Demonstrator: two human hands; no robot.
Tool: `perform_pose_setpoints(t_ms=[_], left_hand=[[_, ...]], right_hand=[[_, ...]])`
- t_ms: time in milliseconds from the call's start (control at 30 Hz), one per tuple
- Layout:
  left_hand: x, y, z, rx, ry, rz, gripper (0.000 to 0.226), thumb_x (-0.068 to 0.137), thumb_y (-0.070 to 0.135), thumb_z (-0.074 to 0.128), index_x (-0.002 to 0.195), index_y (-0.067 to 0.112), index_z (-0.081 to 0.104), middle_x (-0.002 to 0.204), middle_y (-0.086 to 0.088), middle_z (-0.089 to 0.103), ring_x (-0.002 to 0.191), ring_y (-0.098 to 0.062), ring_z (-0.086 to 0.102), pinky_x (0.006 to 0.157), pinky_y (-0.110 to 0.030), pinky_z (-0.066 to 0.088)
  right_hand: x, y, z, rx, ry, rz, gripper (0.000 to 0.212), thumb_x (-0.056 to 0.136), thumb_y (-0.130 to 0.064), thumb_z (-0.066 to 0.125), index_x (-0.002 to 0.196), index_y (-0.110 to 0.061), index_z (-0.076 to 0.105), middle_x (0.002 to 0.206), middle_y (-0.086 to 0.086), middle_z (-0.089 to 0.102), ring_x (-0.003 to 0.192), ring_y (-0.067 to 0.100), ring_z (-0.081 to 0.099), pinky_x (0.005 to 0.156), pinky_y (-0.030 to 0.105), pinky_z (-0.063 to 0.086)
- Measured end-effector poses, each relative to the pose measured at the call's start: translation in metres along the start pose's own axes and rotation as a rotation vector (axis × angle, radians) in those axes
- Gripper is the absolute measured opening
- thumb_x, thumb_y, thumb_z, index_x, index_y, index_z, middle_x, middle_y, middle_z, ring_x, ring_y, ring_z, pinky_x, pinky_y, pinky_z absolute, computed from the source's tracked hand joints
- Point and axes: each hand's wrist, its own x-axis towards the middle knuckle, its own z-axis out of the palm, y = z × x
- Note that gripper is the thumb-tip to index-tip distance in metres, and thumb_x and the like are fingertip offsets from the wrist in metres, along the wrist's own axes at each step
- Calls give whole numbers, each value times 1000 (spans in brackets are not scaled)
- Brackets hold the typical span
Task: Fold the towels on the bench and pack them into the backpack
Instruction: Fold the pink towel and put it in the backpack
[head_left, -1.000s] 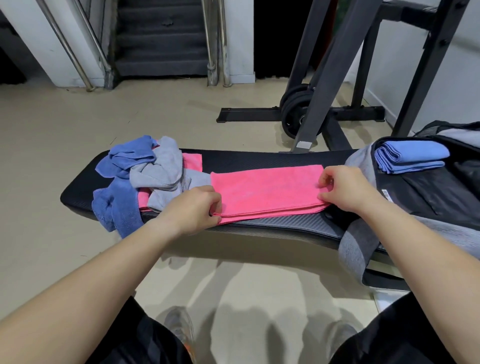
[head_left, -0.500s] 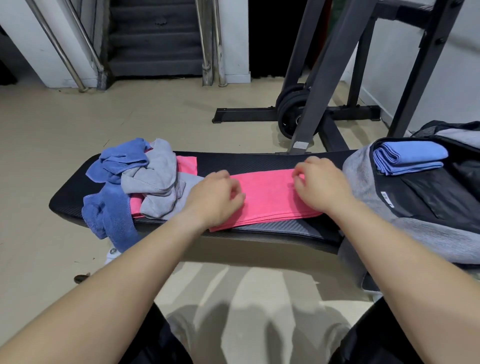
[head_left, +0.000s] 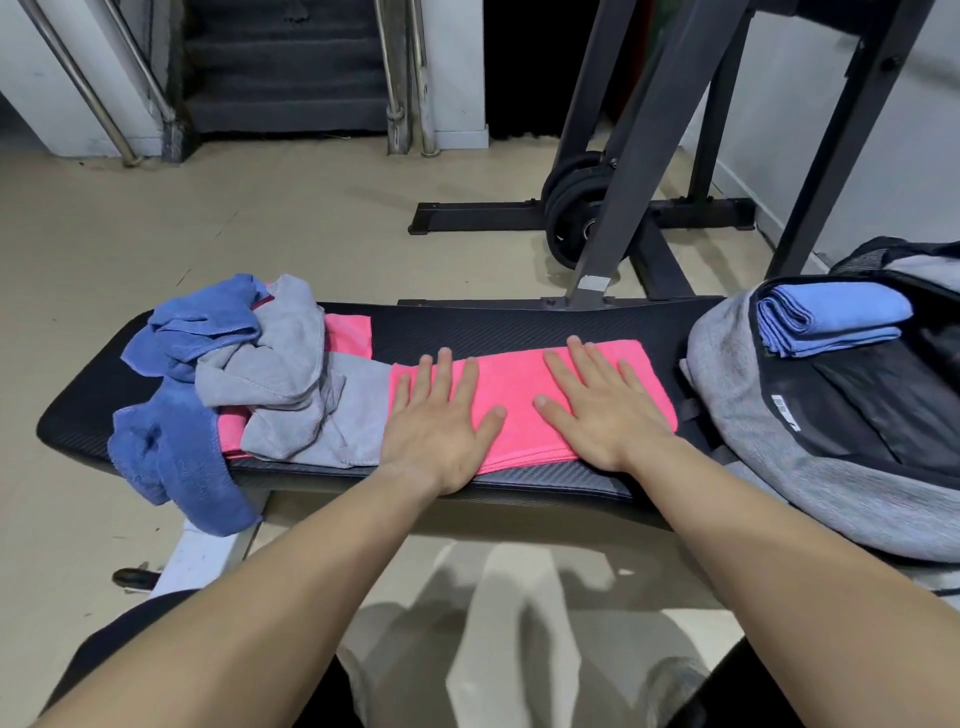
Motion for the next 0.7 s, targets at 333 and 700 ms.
perform_pose_setpoints(t_ms=[333,700], left_hand=[[-5,-29,-10,-112,87,-26,52,104,23,25,156,25,23,167,-8,10,153,-27,6,123,-44,12],[-26,-26,-39,-66,156,-327,45,95,39,48,128,10,45,126,-15,50,114,-36,53,91,-46,43]], right_hand=[[-9,23,-6,-48,-20,170,76,96,-69,3,158,-30,-14,165,2,-24,153,22,-18,124,50,-6],[-16,-4,-13,-67,-32,-211,63,102,-59,21,159,-40,1,167,-7,-13,155,19,-8,125,47,1]])
